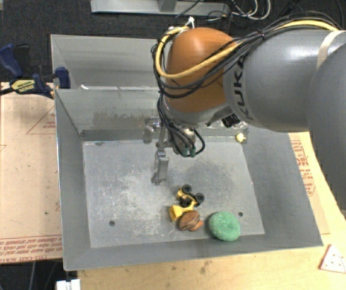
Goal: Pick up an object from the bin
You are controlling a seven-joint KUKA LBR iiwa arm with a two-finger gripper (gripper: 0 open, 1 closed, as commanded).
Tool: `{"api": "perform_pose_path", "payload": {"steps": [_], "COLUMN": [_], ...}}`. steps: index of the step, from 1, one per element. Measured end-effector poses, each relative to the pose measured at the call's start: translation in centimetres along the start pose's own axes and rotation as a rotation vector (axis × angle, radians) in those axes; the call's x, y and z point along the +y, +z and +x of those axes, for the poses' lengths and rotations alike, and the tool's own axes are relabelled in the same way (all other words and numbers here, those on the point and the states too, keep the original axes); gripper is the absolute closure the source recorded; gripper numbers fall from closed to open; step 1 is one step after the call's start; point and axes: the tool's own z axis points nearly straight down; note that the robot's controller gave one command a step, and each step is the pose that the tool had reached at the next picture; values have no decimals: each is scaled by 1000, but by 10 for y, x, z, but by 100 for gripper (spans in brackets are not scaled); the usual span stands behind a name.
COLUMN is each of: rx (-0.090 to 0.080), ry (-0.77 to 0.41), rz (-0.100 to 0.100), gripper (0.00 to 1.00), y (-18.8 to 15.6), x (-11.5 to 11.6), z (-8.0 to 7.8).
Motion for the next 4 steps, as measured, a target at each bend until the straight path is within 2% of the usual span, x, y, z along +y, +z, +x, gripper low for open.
{"api": "perform_pose_path", "payload": {"steps": [1, 2, 3, 4], "rx": [-8, -10, -7, -7], "ry": [3, -97, -466, -425], "rz": [-1, 0, 1, 0], "gripper": [0, 0, 0, 0], "y": [-5, 54, 62, 62], "x": [-1, -36, -67, -96], "z": [-2, 42, 29, 58]}}
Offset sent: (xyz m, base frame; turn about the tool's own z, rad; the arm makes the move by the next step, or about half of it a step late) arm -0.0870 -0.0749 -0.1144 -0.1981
